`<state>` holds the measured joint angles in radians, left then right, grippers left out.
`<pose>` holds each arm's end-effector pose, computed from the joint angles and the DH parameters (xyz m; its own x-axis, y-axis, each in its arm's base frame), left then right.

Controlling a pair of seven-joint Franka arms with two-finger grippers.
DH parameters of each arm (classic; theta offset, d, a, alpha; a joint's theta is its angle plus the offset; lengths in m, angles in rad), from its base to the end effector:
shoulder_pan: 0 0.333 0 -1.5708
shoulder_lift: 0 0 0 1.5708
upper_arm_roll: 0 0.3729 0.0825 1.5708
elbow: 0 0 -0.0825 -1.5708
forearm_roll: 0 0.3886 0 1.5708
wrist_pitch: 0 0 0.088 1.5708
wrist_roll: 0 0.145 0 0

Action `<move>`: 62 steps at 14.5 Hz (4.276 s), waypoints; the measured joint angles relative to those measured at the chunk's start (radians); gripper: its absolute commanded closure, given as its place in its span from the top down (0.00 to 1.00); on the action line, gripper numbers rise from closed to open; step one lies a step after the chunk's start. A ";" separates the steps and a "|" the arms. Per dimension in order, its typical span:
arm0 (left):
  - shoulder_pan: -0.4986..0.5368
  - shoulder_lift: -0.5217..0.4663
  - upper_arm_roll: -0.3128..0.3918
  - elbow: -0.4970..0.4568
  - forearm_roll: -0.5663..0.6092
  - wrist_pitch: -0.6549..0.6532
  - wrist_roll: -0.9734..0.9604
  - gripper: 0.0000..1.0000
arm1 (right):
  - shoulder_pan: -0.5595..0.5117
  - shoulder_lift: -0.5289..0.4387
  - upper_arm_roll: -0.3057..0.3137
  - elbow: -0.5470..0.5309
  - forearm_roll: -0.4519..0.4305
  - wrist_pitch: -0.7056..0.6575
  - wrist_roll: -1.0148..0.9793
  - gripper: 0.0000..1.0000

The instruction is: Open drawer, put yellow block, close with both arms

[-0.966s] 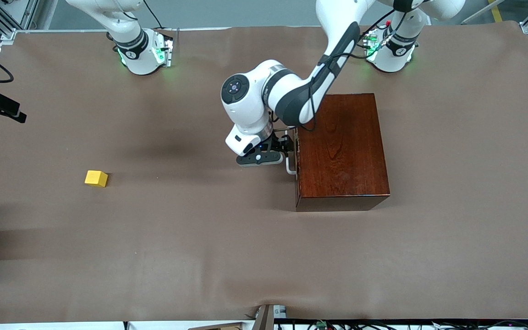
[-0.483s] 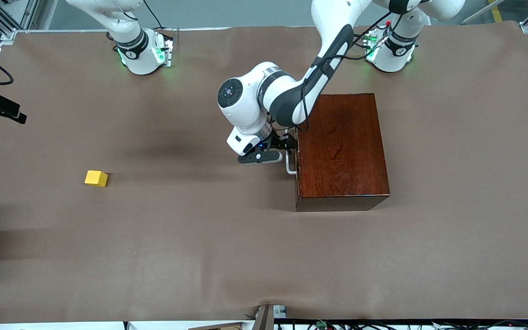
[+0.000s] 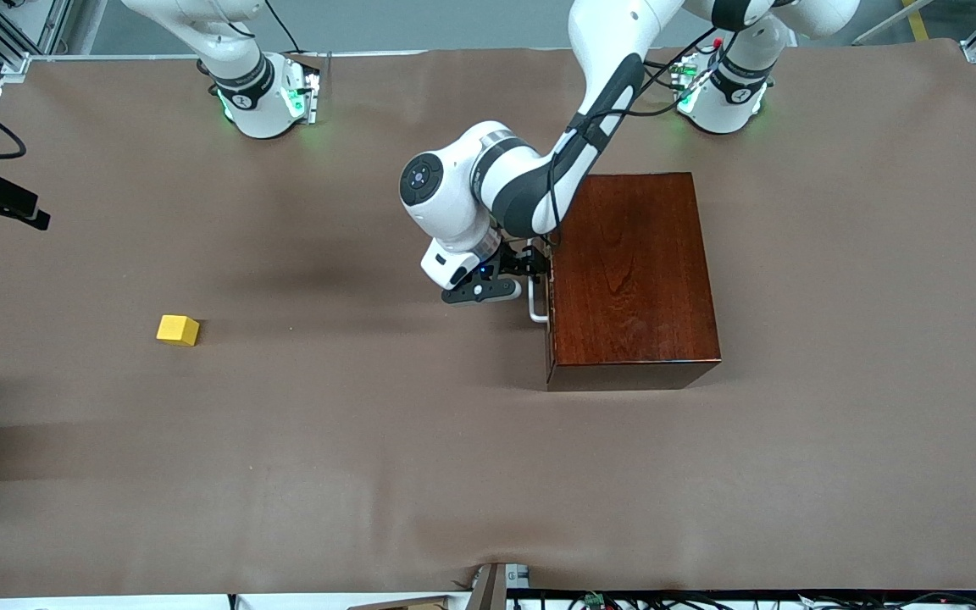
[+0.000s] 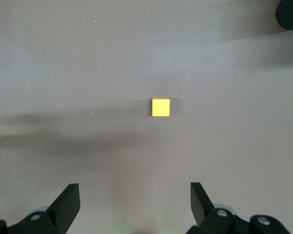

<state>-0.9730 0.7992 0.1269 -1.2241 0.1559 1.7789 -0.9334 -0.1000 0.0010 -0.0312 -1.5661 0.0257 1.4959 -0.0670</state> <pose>0.5012 -0.5739 0.2826 0.9992 0.0024 0.0398 0.0155 -0.9435 -0.3309 0.5444 -0.0679 0.6389 0.9957 -0.0619 -0.0692 -0.0642 -0.9975 -0.0304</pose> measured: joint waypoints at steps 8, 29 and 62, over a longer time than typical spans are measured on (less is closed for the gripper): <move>0.000 0.000 -0.002 0.001 -0.007 0.086 -0.137 1.00 | 0.000 0.001 0.000 0.001 0.000 -0.001 0.000 1.00; -0.016 0.016 -0.052 0.003 -0.036 0.389 -0.348 1.00 | -0.008 0.008 0.003 0.002 0.000 -0.002 0.000 1.00; 0.452 -0.614 0.006 -0.009 -0.085 -0.399 0.315 1.00 | -0.016 0.372 -0.001 -0.110 0.005 0.373 0.000 1.00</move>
<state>-0.5211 0.1849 0.1327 -1.2335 0.0711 1.3803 -0.6182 -0.1163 0.3733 -0.0325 -1.6762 0.0302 1.8690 -0.0673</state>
